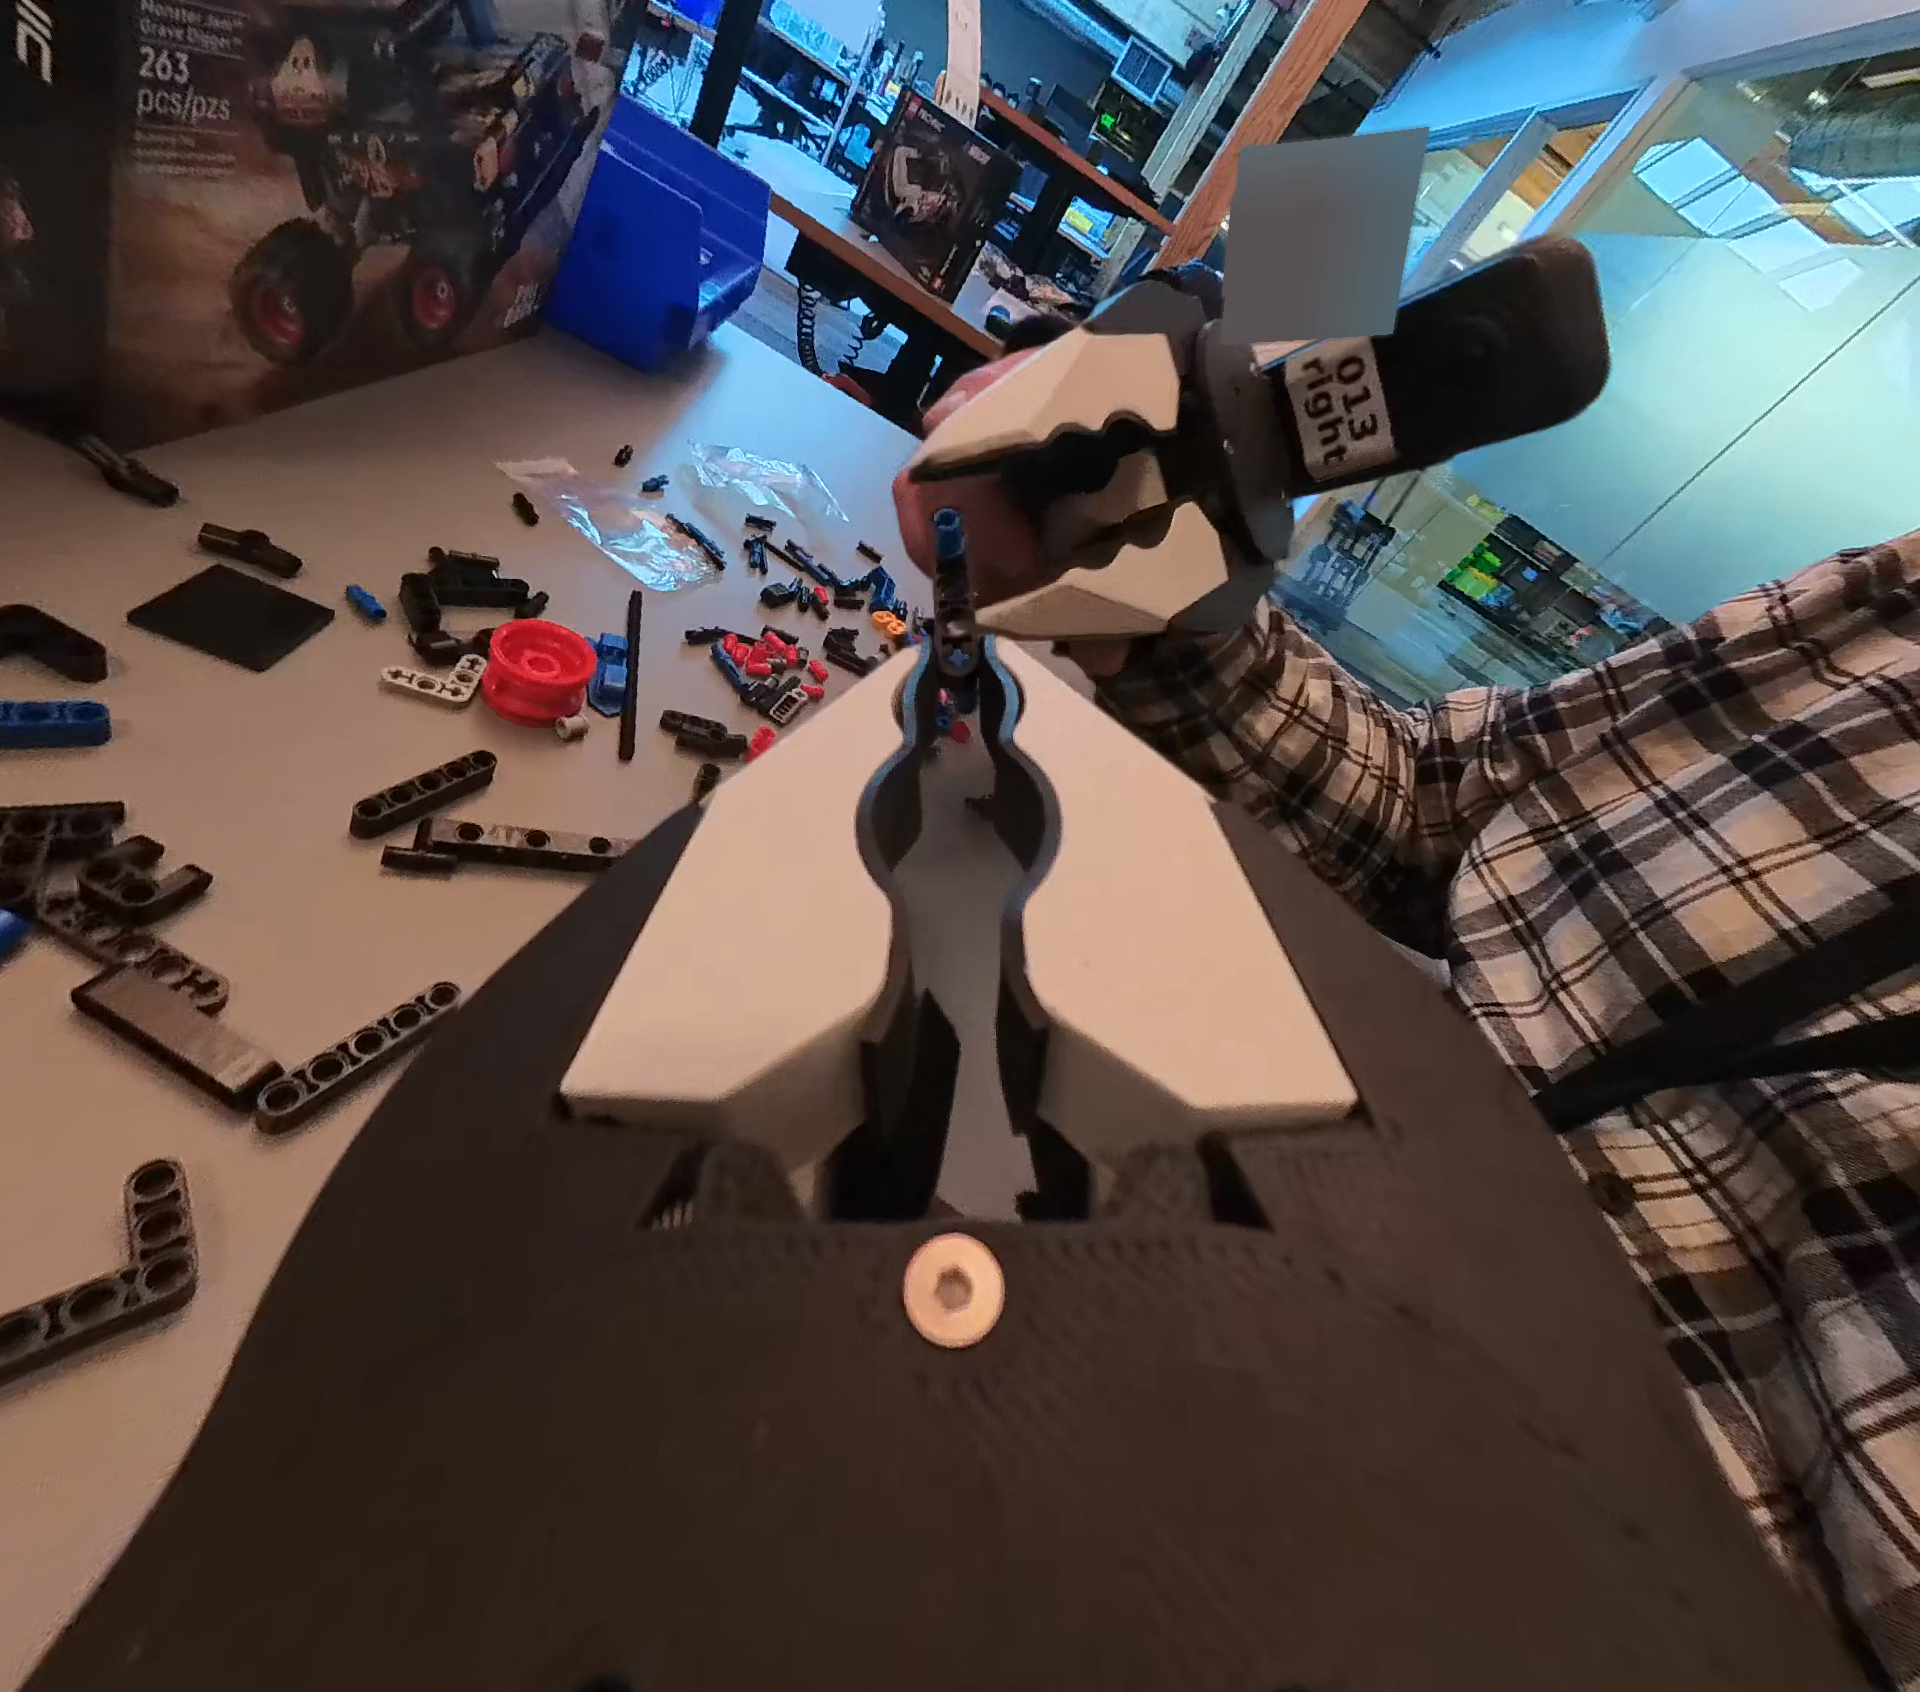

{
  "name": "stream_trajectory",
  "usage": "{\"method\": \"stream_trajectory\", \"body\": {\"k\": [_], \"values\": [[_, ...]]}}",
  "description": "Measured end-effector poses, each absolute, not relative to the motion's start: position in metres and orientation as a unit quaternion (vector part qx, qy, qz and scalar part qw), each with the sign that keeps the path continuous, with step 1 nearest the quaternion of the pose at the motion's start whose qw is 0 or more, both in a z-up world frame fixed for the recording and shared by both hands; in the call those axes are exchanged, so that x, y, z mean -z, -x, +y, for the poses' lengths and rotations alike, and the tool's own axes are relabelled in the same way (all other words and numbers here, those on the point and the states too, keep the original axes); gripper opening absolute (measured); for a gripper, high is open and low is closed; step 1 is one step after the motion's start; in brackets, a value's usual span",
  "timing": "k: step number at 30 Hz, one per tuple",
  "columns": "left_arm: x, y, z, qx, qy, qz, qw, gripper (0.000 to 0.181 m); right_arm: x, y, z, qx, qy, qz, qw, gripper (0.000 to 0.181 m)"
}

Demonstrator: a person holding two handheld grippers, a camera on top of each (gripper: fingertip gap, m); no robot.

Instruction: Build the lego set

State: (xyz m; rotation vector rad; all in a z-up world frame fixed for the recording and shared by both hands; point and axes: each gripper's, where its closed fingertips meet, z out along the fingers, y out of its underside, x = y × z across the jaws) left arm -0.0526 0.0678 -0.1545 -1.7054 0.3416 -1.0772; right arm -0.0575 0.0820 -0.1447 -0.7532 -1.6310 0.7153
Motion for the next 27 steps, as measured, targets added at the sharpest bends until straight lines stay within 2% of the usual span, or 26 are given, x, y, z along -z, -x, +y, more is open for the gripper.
{"method": "stream_trajectory", "body": {"k": [3, 15, 18, 23, 27], "values": [[0.1578, 0.0505, 0.0668, 0.458, 0.715, 0.143, 0.509, 0.004, 0.1489, 0.059, 0.0806, -0.275, 0.305, -0.705, 0.578, 0.016], [0.1542, 0.0524, 0.0663, 0.469, 0.707, 0.136, 0.512, 0.004, 0.1523, 0.0564, 0.0825, -0.253, 0.3, -0.717, 0.576, 0.013], [0.154, 0.053, 0.0656, 0.47, 0.707, 0.136, 0.511, 0.004, 0.1512, 0.0576, 0.0816, -0.244, 0.293, -0.716, 0.584, 0.021], [0.1576, 0.0501, 0.0648, 0.472, 0.712, 0.139, 0.501, 0.004, 0.1505, 0.0584, 0.0819, -0.224, 0.281, -0.717, 0.597, 0.023], [0.1582, 0.0503, 0.0643, 0.474, 0.713, 0.138, 0.499, 0.004, 0.1521, 0.0578, 0.08, -0.22, 0.276, -0.723, 0.594, 0.015]]}}
